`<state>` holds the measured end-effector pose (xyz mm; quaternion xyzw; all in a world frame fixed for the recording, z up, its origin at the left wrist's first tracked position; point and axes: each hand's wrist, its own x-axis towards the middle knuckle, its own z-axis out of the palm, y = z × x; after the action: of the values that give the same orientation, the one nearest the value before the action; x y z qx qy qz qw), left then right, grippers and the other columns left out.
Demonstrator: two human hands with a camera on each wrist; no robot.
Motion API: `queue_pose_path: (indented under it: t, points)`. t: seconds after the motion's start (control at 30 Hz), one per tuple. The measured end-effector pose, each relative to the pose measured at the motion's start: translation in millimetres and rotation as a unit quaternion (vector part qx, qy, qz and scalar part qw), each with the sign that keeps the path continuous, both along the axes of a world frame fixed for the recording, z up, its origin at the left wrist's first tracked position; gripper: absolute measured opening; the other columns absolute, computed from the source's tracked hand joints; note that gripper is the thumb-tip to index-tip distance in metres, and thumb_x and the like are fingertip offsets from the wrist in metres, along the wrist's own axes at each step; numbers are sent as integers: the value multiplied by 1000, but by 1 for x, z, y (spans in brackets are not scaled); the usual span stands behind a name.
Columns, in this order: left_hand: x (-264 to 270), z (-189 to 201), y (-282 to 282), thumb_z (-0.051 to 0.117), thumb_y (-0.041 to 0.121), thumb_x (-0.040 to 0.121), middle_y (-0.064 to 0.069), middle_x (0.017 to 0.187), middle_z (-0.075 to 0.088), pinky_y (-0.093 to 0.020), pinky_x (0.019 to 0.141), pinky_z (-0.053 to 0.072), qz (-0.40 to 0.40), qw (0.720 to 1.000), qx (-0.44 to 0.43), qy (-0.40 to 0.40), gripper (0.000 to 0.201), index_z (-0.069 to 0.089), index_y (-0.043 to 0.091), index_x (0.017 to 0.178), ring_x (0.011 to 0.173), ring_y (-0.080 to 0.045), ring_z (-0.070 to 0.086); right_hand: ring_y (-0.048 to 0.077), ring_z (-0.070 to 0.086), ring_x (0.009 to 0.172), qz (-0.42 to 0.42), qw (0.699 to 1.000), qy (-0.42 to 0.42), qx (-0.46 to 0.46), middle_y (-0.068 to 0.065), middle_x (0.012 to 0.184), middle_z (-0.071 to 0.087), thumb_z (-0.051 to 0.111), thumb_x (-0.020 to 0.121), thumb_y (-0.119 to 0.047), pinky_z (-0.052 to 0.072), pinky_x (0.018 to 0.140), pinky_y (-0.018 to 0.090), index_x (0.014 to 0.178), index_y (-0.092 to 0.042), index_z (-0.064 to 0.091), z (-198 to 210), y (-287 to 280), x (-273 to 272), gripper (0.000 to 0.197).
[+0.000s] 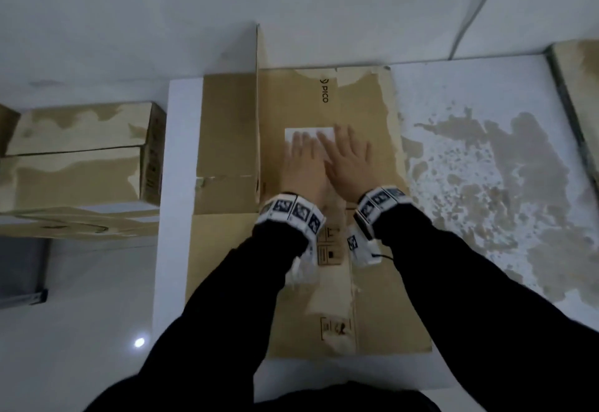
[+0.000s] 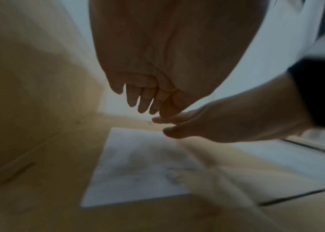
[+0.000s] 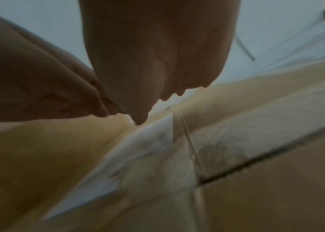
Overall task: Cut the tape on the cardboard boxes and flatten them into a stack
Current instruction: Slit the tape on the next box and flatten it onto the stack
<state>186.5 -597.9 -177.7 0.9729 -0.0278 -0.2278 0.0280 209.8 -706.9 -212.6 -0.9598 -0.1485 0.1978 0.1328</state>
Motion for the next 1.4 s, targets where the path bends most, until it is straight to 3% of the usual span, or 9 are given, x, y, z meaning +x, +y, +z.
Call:
queue_pose_path:
  t: [0.2,0.33,0.43,0.5,0.63,0.73,0.87,1.17,1.4]
  points:
    - [14,-41,35,22,44,101,3,159,-14,-48,115,-10,55,998,16,17,64,-10,23,152,147,-24,-9,25,-26,142,39,997,34,-58,-6,155,-27,15,97,-54,-16,108,58,148,-40,-12,-28,3,16,59]
    - [1,-41,52,19,64,93,-4,159,-15,-46,116,-15,72,997,2,-11,73,-12,31,150,147,-25,-12,23,-26,142,26,997,52,-41,-7,156,-25,19,96,-58,-15,109,57,147,-42,-12,-24,0,16,61]
    - [-22,-46,88,19,83,79,2,153,-33,-54,106,-23,159,987,-11,21,89,-24,39,143,141,-21,-29,23,-27,142,-37,998,52,-24,-10,155,-26,24,94,-61,-16,110,54,147,-43,-11,-23,-18,7,66]
    - [-38,-49,110,28,87,73,2,151,-36,-53,111,-18,213,975,-50,31,99,-23,40,144,140,-20,-32,23,-26,142,-97,993,56,-21,-11,155,-25,24,94,-61,-15,112,53,146,-45,-11,-24,-39,-8,65]
    - [-66,-48,133,40,80,77,-2,157,-25,-51,115,-6,309,948,-78,-11,99,-12,37,149,145,-26,-19,31,-7,145,-221,975,37,0,0,160,-7,33,96,-53,3,116,51,149,-40,4,-14,-79,-45,62]
    - [-90,-44,125,60,62,80,-15,157,6,-52,113,16,445,888,-88,-75,94,12,26,151,144,-33,9,38,30,129,-321,945,-44,36,20,143,31,51,94,-33,26,106,45,143,-12,32,-8,-85,-74,57]
    - [-104,-38,121,70,50,76,-18,140,39,-47,103,30,577,798,-131,-116,80,39,6,136,130,-35,35,38,46,117,-415,903,24,109,25,128,48,49,96,-33,35,97,40,128,4,40,3,-81,-81,50]
    - [-126,-1,99,60,37,91,-25,96,56,-35,74,34,499,809,-217,-223,42,53,-4,95,92,-35,55,32,51,114,-351,909,34,224,17,120,53,39,101,-31,36,81,30,135,1,34,46,-127,-92,47]
    - [-69,39,-54,54,29,96,-8,78,49,-28,71,32,423,792,-361,-250,29,50,1,87,83,-19,46,26,49,107,-390,886,-45,246,10,104,54,46,98,-38,35,85,32,124,-3,42,89,-312,-60,43]
